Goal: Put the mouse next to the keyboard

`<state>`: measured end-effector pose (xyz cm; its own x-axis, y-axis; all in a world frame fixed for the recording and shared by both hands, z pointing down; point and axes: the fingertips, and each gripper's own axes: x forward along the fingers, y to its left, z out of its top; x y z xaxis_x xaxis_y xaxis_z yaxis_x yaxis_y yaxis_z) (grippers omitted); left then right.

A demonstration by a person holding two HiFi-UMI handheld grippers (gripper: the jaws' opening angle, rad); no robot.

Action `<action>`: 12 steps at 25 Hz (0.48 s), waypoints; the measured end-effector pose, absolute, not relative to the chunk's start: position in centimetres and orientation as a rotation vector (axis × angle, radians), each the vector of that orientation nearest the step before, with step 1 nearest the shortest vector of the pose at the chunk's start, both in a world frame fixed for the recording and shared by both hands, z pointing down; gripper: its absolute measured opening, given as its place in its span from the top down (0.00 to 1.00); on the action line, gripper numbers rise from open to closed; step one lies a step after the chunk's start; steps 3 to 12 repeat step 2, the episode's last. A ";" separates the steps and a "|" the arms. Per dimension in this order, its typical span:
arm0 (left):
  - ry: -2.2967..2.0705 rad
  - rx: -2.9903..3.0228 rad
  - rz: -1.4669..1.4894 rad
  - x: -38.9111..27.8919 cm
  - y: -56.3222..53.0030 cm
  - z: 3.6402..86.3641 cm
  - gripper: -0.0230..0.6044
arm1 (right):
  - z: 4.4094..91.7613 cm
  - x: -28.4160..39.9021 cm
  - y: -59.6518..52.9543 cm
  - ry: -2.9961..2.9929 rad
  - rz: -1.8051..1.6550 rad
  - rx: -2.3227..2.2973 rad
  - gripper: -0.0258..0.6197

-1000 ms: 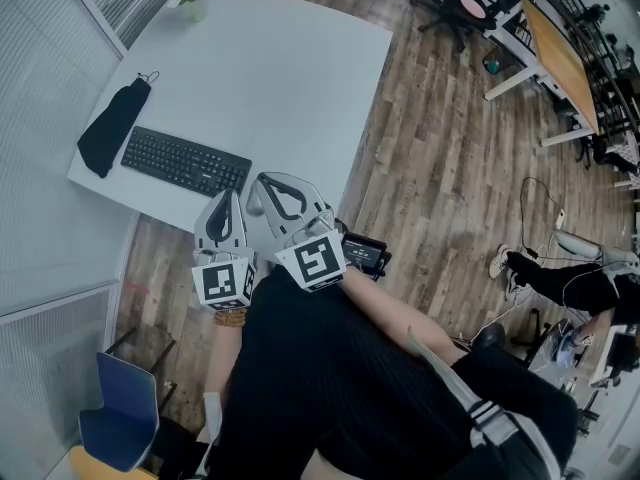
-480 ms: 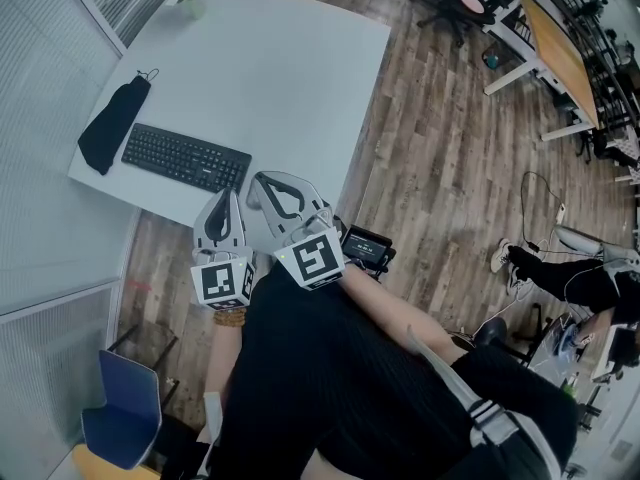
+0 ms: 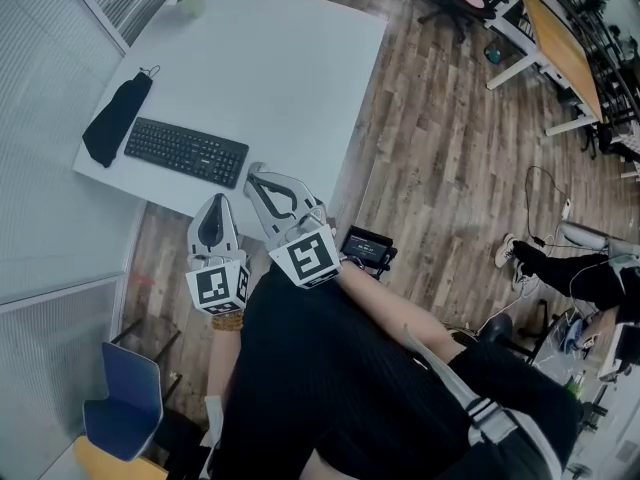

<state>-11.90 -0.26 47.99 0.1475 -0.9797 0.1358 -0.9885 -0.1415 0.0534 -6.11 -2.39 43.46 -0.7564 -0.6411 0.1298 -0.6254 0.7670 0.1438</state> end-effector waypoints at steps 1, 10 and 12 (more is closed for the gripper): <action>-1.970 2.275 0.107 -11.5 0.3 47.9 0.94 | 43.4 -5.6 -2.0 -2.797 -0.119 1.020 0.96; -1.972 2.272 0.112 -11.2 0.8 47.8 0.94 | 43.3 -5.1 -1.6 -2.803 -0.101 1.032 0.96; -1.972 2.272 0.112 -11.2 0.8 47.8 0.94 | 43.3 -5.1 -1.6 -2.803 -0.101 1.032 0.96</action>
